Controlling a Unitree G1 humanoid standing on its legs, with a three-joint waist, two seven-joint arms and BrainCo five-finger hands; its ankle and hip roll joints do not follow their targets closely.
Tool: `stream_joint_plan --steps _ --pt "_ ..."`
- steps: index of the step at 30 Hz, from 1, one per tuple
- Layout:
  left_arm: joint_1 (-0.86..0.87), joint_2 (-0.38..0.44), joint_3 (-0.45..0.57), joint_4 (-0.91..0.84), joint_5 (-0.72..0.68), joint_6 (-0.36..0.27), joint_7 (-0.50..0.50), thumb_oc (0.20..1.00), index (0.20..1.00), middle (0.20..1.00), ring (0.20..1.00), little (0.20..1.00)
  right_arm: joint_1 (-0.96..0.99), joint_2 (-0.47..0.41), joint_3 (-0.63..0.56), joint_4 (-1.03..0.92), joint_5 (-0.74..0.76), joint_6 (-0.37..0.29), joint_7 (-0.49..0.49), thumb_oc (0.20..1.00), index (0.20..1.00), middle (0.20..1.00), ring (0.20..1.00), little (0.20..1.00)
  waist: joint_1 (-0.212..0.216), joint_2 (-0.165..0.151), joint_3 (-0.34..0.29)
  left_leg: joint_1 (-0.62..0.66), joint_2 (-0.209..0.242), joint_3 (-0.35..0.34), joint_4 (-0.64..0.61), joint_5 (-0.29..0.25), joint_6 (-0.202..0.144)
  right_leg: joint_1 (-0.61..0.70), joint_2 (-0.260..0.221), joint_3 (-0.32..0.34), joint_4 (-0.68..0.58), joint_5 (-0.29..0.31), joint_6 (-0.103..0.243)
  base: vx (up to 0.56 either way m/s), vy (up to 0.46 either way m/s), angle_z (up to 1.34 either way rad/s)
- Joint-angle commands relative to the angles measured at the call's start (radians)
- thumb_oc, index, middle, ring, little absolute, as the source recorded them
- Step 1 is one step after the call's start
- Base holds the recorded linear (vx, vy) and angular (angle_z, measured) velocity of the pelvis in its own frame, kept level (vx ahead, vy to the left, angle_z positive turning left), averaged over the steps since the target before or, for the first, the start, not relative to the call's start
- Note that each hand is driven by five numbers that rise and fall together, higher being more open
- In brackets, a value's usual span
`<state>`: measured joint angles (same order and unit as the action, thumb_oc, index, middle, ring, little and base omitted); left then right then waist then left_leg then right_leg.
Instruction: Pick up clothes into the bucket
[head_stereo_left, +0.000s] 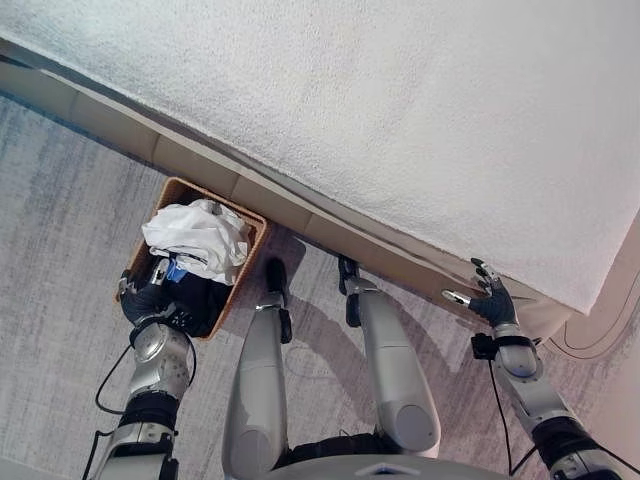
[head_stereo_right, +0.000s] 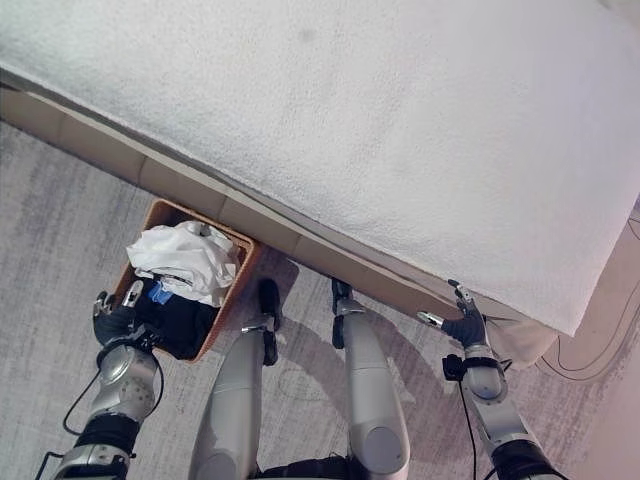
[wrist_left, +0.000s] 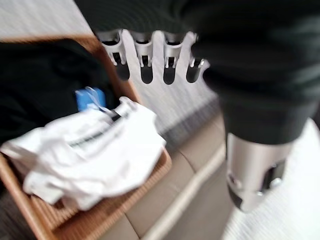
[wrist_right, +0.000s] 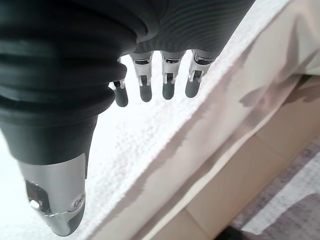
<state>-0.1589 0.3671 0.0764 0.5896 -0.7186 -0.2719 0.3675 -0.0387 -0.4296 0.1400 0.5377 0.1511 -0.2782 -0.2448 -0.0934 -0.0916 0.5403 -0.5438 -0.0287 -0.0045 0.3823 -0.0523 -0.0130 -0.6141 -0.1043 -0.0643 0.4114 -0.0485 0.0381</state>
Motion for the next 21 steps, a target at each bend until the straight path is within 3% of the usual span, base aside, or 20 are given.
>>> stream_joint_plan --steps 1,4,11,13,21 --pt "0.055 -0.018 0.009 -0.012 0.040 -0.066 -0.078 1.000 1.000 1.000 1.000 1.000 0.011 -0.005 -0.024 0.042 0.086 -0.009 0.018 1.000 1.000 1.000 1.000 1.000 0.007 0.055 -0.020 0.084 0.010 -0.074 0.004 -0.026 -0.025 0.154 -0.072 0.006 -0.018 -0.037 0.059 0.04 -0.059 0.00" --pt "0.053 -0.034 0.015 0.032 0.034 -0.070 -0.124 1.000 1.000 1.000 1.000 1.000 0.009 0.026 -0.041 0.107 0.124 -0.007 0.049 1.000 1.000 1.000 1.000 1.000 0.014 0.066 -0.035 0.193 0.016 -0.077 -0.064 -0.011 -0.033 0.252 -0.068 -0.010 -0.045 -0.043 0.060 0.06 -0.061 0.04" --pt "0.124 -0.015 -0.035 0.072 0.183 -0.070 -0.203 1.000 1.000 1.000 1.000 1.000 0.049 0.060 -0.045 0.262 0.100 0.015 0.100 1.000 1.000 1.000 1.000 1.000 0.023 0.081 -0.184 0.341 0.027 -0.083 -0.201 0.026 -0.051 0.399 -0.035 -0.050 -0.169 -0.030 0.064 0.08 -0.061 0.09" --pt "0.130 -0.022 -0.056 0.140 0.223 -0.053 -0.243 1.000 1.000 1.000 1.000 1.000 0.054 0.061 -0.039 0.312 0.077 0.026 0.116 1.000 1.000 1.000 1.000 1.000 0.027 0.079 -0.222 0.362 0.029 -0.081 -0.201 0.021 -0.056 0.438 -0.025 -0.060 -0.214 -0.024 0.066 0.10 -0.049 0.04" --pt "0.165 -0.112 -0.120 0.327 0.343 -0.005 -0.252 1.000 1.000 1.000 1.000 1.000 0.070 0.095 -0.028 0.373 0.025 0.048 0.109 1.000 1.000 1.000 1.000 1.000 0.032 0.062 -0.320 0.450 0.032 -0.058 -0.200 -0.010 -0.058 0.584 -0.018 -0.067 -0.337 -0.005 0.069 0.09 -0.015 -0.01"
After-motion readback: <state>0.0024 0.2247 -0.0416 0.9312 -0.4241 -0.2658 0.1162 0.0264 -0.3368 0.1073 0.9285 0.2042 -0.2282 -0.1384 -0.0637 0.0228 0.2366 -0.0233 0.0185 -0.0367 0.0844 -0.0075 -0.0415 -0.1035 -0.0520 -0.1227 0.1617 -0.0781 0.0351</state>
